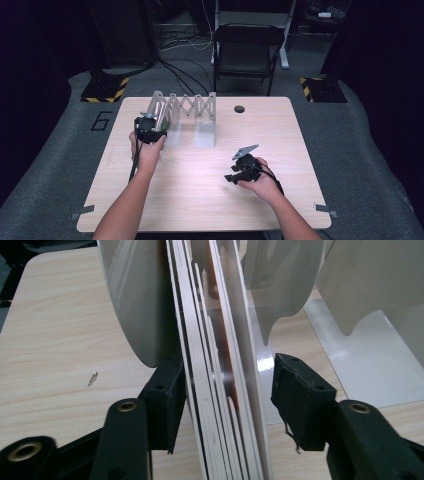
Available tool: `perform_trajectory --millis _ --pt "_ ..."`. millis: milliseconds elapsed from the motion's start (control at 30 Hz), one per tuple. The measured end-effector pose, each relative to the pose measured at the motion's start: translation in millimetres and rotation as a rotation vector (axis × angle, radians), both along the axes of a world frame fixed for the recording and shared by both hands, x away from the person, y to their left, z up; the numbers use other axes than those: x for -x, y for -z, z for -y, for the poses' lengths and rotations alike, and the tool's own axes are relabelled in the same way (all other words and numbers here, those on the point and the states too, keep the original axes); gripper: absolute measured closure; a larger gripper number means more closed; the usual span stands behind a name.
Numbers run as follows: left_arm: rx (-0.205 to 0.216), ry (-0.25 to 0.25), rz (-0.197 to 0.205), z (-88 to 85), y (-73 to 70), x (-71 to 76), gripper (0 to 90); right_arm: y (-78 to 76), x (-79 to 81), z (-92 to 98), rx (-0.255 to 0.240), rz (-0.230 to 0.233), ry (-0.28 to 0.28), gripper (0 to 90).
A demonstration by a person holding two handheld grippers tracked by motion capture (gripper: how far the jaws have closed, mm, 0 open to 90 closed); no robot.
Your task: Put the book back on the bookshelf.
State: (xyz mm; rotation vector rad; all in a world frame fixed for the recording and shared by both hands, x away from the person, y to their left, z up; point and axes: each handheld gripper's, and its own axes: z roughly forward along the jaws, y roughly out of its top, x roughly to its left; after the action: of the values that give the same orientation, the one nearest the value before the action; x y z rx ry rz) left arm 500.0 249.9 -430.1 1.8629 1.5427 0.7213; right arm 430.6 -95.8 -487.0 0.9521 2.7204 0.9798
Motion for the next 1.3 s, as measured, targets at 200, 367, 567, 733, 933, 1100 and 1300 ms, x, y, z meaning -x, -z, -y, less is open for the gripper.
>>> perform_trajectory --millis 200,367,567,733,933,1100,1300 --pt "-0.003 0.013 0.031 -0.2 -7.3 6.9 43.6 0.5 -0.8 0.2 -0.002 0.011 -0.006 48.4" --pt "0.005 0.032 0.066 -3.1 -16.2 14.5 43.6 0.4 -0.3 0.0 0.002 0.002 0.001 48.3" --pt "0.021 0.084 0.044 -7.8 -23.2 25.5 43.0 0.3 -0.1 -0.1 0.002 0.0 0.003 48.2" --pt "0.028 0.111 0.056 -11.3 -29.7 36.8 42.8 1.2 -1.1 -0.5 0.003 0.011 -0.013 48.2" --pt "0.031 0.171 0.06 -12.5 -37.5 54.1 42.7 1.6 -1.4 -0.6 0.002 0.011 -0.011 48.1" --pt "0.047 0.206 0.061 -13.5 -38.8 65.9 42.7 1.6 -1.8 -0.6 0.006 0.02 -0.019 48.0" --pt "0.056 0.237 0.032 -19.6 -31.7 79.2 42.7 1.4 -1.1 -0.7 0.0 0.014 -0.013 48.0"
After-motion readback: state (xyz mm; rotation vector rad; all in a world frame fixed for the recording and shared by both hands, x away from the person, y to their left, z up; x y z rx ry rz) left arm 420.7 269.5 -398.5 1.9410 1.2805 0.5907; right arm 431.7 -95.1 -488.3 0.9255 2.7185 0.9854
